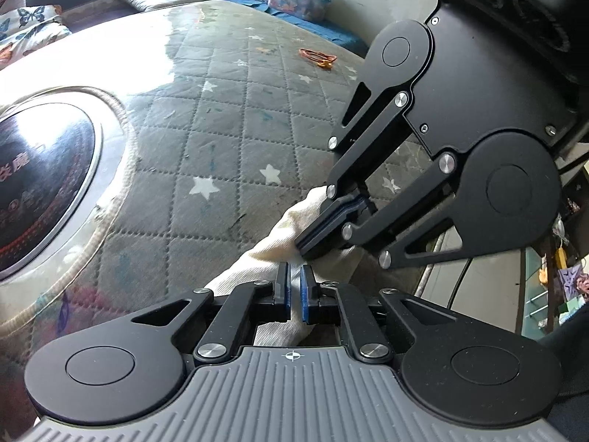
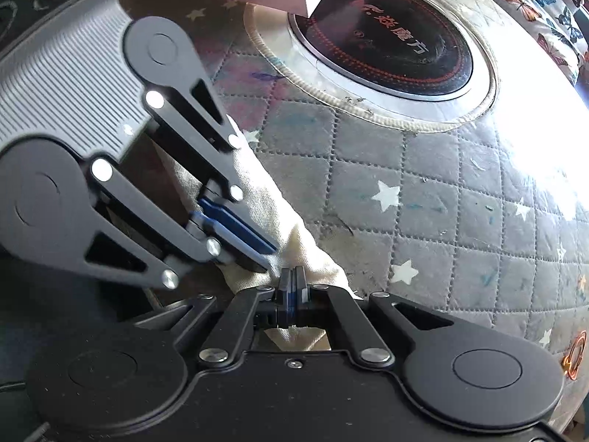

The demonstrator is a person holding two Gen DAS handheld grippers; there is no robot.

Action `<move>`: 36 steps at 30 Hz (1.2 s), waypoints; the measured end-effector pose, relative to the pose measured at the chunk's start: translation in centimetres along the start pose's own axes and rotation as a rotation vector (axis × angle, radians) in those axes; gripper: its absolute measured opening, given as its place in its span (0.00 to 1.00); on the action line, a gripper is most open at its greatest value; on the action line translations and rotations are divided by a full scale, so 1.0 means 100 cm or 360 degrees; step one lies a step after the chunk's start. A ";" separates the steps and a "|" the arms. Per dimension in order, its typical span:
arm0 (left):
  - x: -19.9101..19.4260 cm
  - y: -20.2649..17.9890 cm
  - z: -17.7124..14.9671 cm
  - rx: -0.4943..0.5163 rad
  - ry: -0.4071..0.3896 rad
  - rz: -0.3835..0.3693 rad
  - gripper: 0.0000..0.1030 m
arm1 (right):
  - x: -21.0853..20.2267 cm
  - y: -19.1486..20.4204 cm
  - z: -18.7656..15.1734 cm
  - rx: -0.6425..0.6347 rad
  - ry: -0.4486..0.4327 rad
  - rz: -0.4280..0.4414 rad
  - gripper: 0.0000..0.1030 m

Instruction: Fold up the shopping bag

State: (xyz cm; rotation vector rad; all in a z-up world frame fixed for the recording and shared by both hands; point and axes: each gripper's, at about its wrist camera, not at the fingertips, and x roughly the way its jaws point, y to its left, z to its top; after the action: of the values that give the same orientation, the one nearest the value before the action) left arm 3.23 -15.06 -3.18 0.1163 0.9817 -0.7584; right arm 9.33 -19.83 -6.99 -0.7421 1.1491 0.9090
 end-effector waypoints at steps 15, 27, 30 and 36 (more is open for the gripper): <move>-0.023 0.020 -0.016 -0.0196 -0.0002 0.0090 0.03 | 0.003 -0.002 0.001 -0.0004 -0.0026 0.0033 0.00; -0.022 0.032 -0.017 -0.0184 0.0024 0.0194 0.03 | 0.003 -0.003 0.000 0.0001 -0.0037 0.0043 0.00; -0.033 0.035 -0.022 -0.0206 0.0020 0.0211 0.03 | 0.004 -0.004 0.000 0.0002 -0.0046 0.0048 0.00; -0.056 0.037 -0.035 -0.0215 0.0004 0.0279 0.03 | 0.005 -0.003 0.001 -0.0008 -0.0048 0.0049 0.00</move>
State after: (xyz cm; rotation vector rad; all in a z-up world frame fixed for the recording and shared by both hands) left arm 1.19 -7.92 -1.65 0.0844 1.0078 -0.5301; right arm 9.74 -19.78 -7.39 -0.7142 1.1350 0.9460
